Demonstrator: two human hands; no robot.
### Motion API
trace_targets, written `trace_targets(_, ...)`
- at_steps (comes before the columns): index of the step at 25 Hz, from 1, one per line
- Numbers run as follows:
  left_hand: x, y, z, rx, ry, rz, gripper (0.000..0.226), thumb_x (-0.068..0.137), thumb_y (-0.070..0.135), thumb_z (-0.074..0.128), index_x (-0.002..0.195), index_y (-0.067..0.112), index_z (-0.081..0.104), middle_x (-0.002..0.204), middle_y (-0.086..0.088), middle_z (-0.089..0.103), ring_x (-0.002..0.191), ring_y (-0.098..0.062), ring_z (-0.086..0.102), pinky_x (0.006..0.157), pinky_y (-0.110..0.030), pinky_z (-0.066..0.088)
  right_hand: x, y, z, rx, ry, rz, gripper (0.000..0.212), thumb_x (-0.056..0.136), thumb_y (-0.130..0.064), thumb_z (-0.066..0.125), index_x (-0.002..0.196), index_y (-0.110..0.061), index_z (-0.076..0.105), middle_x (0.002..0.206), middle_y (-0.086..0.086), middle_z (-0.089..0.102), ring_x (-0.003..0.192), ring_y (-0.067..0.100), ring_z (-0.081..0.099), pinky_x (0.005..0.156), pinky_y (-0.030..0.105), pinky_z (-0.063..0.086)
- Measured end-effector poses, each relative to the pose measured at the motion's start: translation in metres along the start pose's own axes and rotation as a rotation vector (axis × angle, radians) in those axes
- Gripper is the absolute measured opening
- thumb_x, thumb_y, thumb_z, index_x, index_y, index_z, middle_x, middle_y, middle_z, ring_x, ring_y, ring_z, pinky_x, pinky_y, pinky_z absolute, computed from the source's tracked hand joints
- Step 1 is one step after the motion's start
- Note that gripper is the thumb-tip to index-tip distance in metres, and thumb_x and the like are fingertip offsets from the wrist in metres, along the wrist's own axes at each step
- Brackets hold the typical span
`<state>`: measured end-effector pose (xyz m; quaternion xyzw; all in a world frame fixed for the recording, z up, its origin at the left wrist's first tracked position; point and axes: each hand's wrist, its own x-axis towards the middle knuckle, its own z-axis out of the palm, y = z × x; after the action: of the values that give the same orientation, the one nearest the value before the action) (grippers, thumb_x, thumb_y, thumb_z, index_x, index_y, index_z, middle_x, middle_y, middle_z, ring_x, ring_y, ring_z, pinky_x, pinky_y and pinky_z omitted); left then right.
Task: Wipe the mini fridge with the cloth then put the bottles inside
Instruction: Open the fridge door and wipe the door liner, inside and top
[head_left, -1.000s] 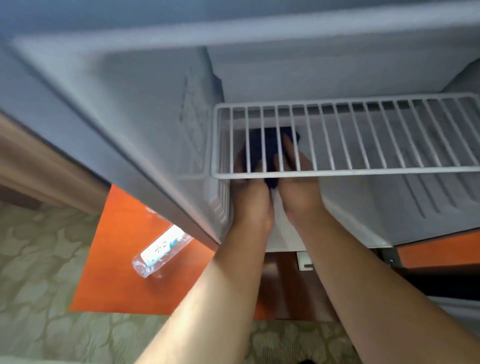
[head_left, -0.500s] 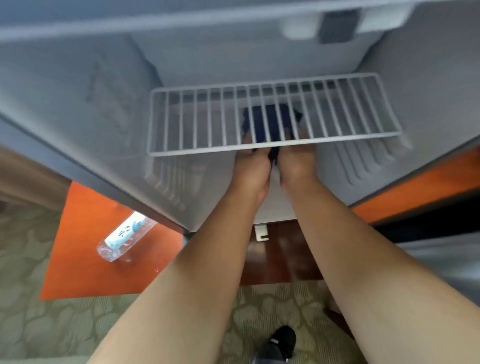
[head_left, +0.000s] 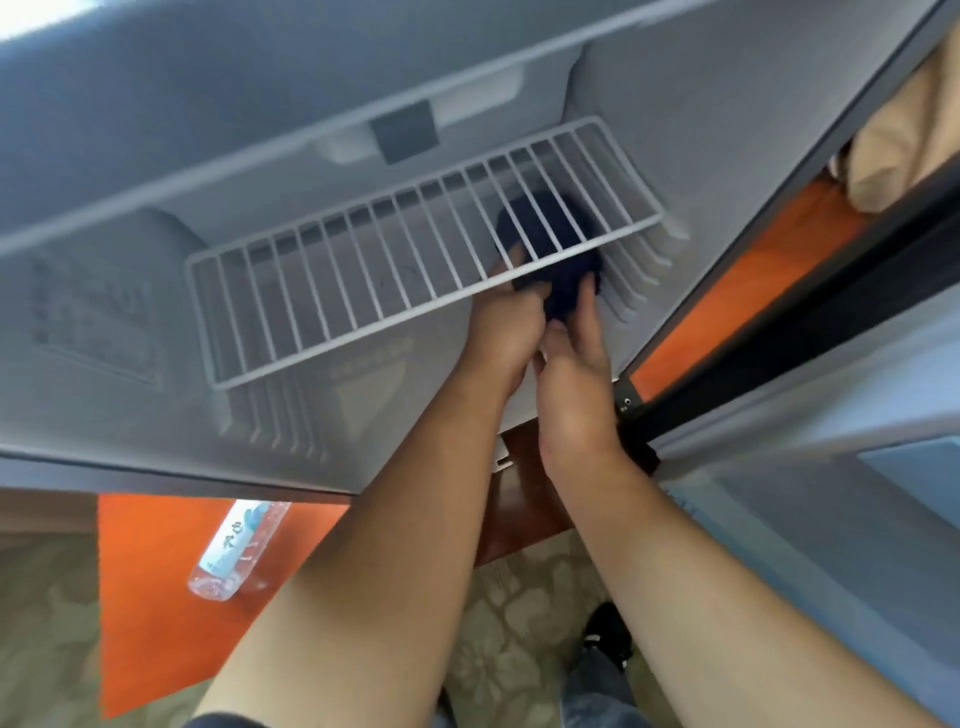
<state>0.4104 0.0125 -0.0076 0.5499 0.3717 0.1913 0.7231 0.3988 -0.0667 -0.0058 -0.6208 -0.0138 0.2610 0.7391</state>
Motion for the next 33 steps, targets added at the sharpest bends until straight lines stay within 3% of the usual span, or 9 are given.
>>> trace_targets(4, -0.034, -0.004, -0.003, 0.141, -0.184, 0.021, 0.051, 0.094, -0.01, 0.048, 0.135, 0.015, 0.065, 0.122, -0.009, 0.073, 0.115, -0.023, 0.069, 0.107, -0.045, 0.052, -0.033, -0.001, -0.008, 0.092, 0.141, 0.023, 0.056, 0.104, -0.016, 0.044, 0.152, -0.045, 0.036, 0.119, -0.03, 0.062, 0.113, -0.009, 0.061, 0.109, 0.03, 0.044)
trace_targets(7, -0.051, -0.006, -0.006, 0.218, -0.269, 0.048, 0.056, 0.094, -0.009, 0.049, 0.141, 0.02, 0.061, 0.124, -0.004, 0.072, 0.116, -0.015, 0.068, 0.106, -0.037, 0.053, -0.051, 0.001, -0.015, 0.138, 0.207, 0.017, 0.056, 0.101, -0.017, 0.046, 0.149, -0.045, 0.041, 0.137, -0.019, 0.059, 0.123, -0.001, 0.058, 0.115, 0.037, 0.041)
trace_targets(10, -0.064, -0.002, -0.004, 0.243, -0.326, 0.126, 0.056, 0.095, -0.007, 0.05, 0.141, 0.025, 0.06, 0.127, 0.0, 0.071, 0.118, -0.009, 0.066, 0.105, -0.026, 0.051, -0.057, 0.0, -0.021, 0.141, 0.242, -0.043, 0.053, 0.099, -0.02, 0.047, 0.148, -0.042, 0.044, 0.14, -0.019, 0.058, 0.127, -0.001, 0.056, 0.117, 0.037, 0.038)
trace_targets(13, -0.066, 0.008, 0.0, 0.206, -0.279, 0.216, 0.056, 0.095, -0.004, 0.05, 0.139, 0.029, 0.061, 0.129, 0.004, 0.07, 0.121, -0.009, 0.064, 0.109, -0.031, 0.049, -0.055, -0.012, -0.023, 0.114, 0.208, -0.091, 0.05, 0.1, -0.021, 0.047, 0.147, -0.039, 0.046, 0.138, -0.021, 0.059, 0.127, -0.002, 0.055, 0.116, 0.037, 0.039)
trace_targets(17, -0.055, 0.022, 0.002, 0.184, -0.227, 0.272, 0.046, 0.096, 0.002, 0.054, 0.121, 0.037, 0.07, 0.115, 0.009, 0.076, 0.11, -0.01, 0.07, 0.1, -0.035, 0.055, -0.049, -0.026, -0.022, 0.077, 0.099, -0.129, 0.048, 0.105, -0.019, 0.046, 0.15, -0.036, 0.043, 0.143, -0.019, 0.056, 0.133, 0.0, 0.051, 0.117, 0.038, 0.038)
trace_targets(22, -0.032, -0.002, 0.002, 0.19, -0.152, 0.215, 0.04, 0.097, 0.0, 0.054, 0.115, 0.032, 0.07, 0.108, 0.007, 0.077, 0.102, -0.008, 0.073, 0.088, -0.023, 0.057, -0.022, -0.01, -0.021, 0.061, 0.041, -0.035, 0.051, 0.106, -0.009, 0.042, 0.151, -0.033, 0.043, 0.145, -0.009, 0.056, 0.132, 0.002, 0.052, 0.118, 0.035, 0.037)
trace_targets(26, -0.006, -0.031, 0.001, 0.218, -0.097, 0.124, 0.042, 0.095, -0.004, 0.051, 0.111, 0.032, 0.068, 0.1, 0.012, 0.077, 0.097, -0.004, 0.073, 0.084, -0.016, 0.056, 0.003, 0.014, -0.021, 0.025, 0.014, 0.018, 0.05, 0.106, -0.007, 0.04, 0.15, -0.031, 0.042, 0.135, -0.019, 0.054, 0.119, -0.011, 0.055, 0.112, 0.02, 0.039)
trace_targets(29, 0.004, -0.057, 0.004, 0.359, -0.122, -0.007, 0.031, 0.096, -0.001, 0.053, 0.097, 0.028, 0.064, 0.1, 0.002, 0.073, 0.095, -0.014, 0.07, 0.085, -0.023, 0.055, 0.016, 0.035, -0.03, -0.025, 0.047, 0.068, 0.051, 0.105, -0.005, 0.038, 0.149, -0.03, 0.045, 0.14, -0.014, 0.052, 0.117, -0.013, 0.055, 0.105, 0.011, 0.04)
trace_targets(33, 0.011, -0.082, 0.004, 0.481, -0.191, -0.08, 0.024, 0.097, 0.003, 0.051, 0.094, 0.024, 0.062, 0.104, -0.007, 0.07, 0.095, -0.019, 0.068, 0.092, -0.037, 0.056, 0.022, 0.058, -0.045, -0.086, 0.07, 0.095, 0.048, 0.106, -0.011, 0.04, 0.149, -0.031, 0.044, 0.149, -0.004, 0.051, 0.132, 0.003, 0.05, 0.117, 0.027, 0.035)
